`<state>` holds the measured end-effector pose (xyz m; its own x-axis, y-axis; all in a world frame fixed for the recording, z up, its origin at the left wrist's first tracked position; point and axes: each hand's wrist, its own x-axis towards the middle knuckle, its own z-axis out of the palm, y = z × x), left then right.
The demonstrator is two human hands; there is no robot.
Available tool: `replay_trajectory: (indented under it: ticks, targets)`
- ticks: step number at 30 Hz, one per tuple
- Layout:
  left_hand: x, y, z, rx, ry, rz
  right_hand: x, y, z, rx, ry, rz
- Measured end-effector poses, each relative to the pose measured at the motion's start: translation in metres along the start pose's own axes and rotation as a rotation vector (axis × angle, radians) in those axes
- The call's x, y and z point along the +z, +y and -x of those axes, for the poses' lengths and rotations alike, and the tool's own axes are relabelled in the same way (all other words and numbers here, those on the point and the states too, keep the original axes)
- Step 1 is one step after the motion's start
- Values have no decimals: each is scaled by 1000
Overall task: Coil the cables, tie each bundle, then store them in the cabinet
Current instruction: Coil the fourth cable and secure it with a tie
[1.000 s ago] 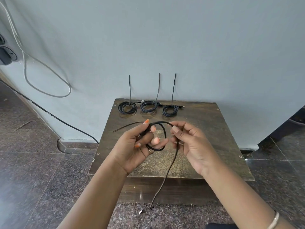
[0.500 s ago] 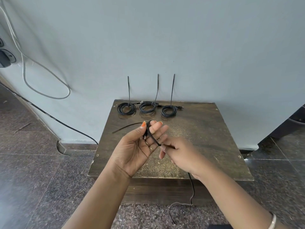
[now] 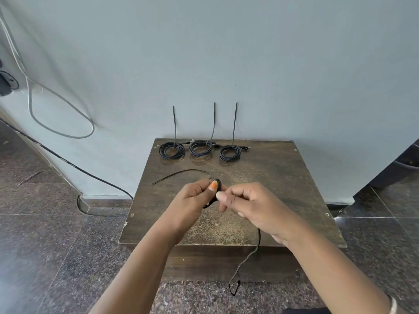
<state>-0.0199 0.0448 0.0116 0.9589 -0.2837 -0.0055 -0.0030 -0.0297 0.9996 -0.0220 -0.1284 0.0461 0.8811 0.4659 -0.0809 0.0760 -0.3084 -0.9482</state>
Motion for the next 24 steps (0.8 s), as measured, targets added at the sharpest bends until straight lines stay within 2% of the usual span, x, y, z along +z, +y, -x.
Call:
replay_trajectory:
  ticks: [5,9,13,16,19,24]
  targets:
    - [-2,3,1,-75,-92,35,-11,6,-3,27,172,-226]
    - [0,7,4,-200,-168,283,-9,12,-7,49,281,-352]
    - [2,12,3,-200,-148,639,-3,18,-13,-18,328,-150]
    - [-1,12,2,-169,-67,811,7,22,-15,39,255,4]
    - [-5,8,0,-155,-7,926,15,24,-14,116,88,235]
    - [-11,5,-4,-100,150,955,21,26,-14,155,-138,370]
